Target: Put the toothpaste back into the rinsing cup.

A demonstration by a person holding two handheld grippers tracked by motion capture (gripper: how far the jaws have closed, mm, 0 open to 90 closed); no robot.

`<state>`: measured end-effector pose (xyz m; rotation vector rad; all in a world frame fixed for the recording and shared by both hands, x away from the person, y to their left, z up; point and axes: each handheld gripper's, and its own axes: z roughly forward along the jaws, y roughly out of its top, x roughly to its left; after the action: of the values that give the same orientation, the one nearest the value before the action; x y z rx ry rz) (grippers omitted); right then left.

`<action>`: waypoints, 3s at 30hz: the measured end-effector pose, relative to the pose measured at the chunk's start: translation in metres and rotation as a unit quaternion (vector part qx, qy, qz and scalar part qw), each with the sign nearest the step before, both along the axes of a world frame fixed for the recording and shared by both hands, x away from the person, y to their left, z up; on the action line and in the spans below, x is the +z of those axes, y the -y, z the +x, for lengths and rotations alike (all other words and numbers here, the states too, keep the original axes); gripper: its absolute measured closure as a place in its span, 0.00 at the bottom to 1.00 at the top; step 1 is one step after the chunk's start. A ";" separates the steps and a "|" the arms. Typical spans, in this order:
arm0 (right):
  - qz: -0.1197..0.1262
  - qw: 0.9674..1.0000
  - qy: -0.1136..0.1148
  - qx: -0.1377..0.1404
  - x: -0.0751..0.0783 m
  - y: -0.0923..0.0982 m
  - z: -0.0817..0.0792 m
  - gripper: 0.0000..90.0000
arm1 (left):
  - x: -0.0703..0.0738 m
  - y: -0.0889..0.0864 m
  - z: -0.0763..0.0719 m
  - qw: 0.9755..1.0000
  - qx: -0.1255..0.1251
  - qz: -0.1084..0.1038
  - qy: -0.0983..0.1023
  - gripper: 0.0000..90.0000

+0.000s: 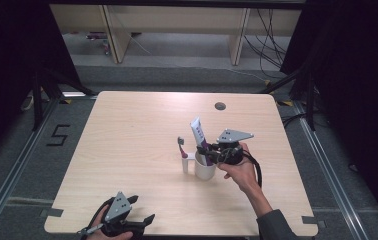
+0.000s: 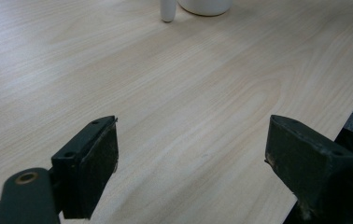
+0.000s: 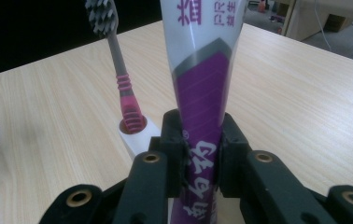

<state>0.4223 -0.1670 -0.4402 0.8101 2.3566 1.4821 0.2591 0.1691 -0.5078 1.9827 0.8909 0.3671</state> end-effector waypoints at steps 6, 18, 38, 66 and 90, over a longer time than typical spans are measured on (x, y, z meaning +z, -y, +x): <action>-0.011 1.000 0.001 0.003 0.000 0.000 0.001 0.85 | 0.000 0.000 0.000 1.000 -0.001 0.003 0.000 0.18; -0.033 0.999 -0.009 0.003 -0.001 -0.003 -0.001 0.85 | 0.000 -0.001 0.000 1.000 -0.007 0.009 0.000 0.18; -0.069 0.997 -0.042 0.013 -0.010 -0.003 -0.004 0.84 | -0.002 0.000 0.000 1.000 -0.003 0.003 -0.001 0.18; -0.056 0.998 -0.029 -0.001 -0.005 0.006 -0.014 0.71 | -0.002 0.001 0.000 1.000 -0.005 0.003 -0.003 0.18; -0.028 0.999 -0.017 -0.032 0.009 0.027 -0.028 0.56 | -0.001 0.002 -0.001 1.000 0.000 -0.001 -0.002 0.18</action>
<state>0.3939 -0.1943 -0.4314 0.8955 2.3614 1.3809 0.2583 0.1671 -0.5092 1.9815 0.8945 0.3620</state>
